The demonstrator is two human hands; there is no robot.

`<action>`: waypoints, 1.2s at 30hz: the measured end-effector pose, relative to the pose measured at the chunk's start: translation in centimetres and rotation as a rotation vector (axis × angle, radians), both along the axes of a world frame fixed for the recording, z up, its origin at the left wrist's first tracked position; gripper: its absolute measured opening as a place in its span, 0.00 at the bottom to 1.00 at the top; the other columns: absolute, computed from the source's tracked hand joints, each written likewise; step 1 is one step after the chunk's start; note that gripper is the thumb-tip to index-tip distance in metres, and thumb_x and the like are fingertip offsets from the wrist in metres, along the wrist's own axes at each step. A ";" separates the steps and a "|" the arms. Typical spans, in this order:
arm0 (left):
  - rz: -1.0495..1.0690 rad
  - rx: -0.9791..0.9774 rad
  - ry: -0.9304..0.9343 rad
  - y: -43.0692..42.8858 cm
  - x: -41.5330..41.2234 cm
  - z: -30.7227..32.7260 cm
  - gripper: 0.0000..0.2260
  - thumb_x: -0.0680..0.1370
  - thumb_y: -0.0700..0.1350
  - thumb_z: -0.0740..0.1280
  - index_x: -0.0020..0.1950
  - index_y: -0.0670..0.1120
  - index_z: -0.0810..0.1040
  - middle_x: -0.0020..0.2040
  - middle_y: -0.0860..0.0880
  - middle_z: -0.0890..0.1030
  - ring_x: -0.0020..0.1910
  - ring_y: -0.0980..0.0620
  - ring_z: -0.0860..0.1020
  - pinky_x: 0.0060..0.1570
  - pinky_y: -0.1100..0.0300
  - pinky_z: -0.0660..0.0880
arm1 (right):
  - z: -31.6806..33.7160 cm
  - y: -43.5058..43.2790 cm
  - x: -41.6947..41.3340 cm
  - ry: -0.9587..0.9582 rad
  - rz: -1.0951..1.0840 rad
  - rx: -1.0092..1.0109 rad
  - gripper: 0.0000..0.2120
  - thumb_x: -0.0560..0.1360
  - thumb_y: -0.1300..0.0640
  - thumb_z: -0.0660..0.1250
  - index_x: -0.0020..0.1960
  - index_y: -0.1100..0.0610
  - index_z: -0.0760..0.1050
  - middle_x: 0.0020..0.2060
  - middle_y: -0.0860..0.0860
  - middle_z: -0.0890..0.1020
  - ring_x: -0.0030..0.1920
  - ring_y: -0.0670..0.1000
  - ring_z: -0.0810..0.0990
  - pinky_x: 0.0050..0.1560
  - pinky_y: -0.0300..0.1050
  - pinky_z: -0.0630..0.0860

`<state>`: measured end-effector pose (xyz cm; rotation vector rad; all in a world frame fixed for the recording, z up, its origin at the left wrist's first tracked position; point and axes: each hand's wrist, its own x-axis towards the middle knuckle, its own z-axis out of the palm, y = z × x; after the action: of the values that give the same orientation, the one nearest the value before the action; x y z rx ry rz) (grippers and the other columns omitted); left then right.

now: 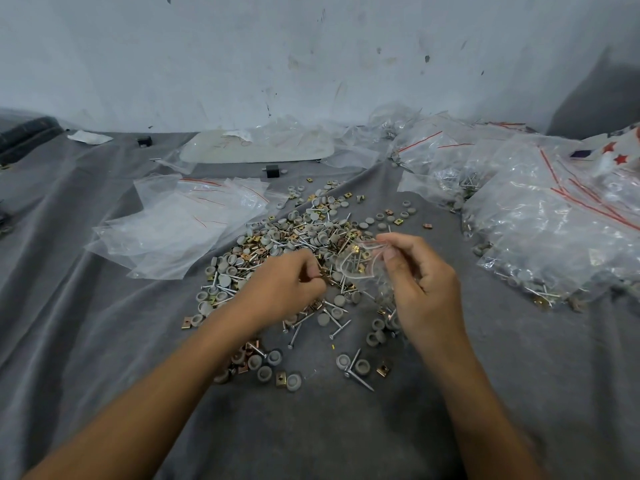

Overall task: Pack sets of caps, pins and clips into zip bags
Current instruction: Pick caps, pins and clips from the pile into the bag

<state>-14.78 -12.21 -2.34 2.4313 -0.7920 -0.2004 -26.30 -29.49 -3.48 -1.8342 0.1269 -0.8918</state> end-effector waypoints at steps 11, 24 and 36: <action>0.034 -0.410 -0.018 0.9 0.4 2.7 0.03 0.75 0.52 0.72 0.44 0.58 0.79 0.39 0.60 0.82 0.34 0.61 0.78 0.35 0.68 0.72 | -0.2 0.0 0.3 0.010 -0.001 -0.022 0.09 0.82 0.53 0.63 0.59 0.47 0.81 0.50 0.41 0.85 0.52 0.44 0.84 0.49 0.34 0.76; 0.014 -0.596 0.072 0.6 -0.1 4.2 0.06 0.77 0.45 0.75 0.52 0.51 0.83 0.37 0.56 0.81 0.33 0.57 0.78 0.33 0.66 0.73 | 1.1 -1.9 -0.1 -0.157 0.138 0.455 0.10 0.82 0.64 0.64 0.55 0.53 0.82 0.47 0.52 0.86 0.49 0.49 0.83 0.49 0.39 0.79; 0.016 -0.435 0.029 2.0 -0.2 3.6 0.08 0.80 0.50 0.70 0.58 0.57 0.82 0.43 0.58 0.82 0.38 0.62 0.79 0.38 0.68 0.74 | 2.3 -4.3 -0.7 -0.231 0.471 0.987 0.10 0.83 0.55 0.58 0.55 0.53 0.78 0.45 0.47 0.81 0.47 0.50 0.80 0.58 0.55 0.75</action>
<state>-15.01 -10.26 1.28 2.0195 -0.7174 -0.0494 -26.98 -33.81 -1.21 -0.7806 -0.0188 -0.5355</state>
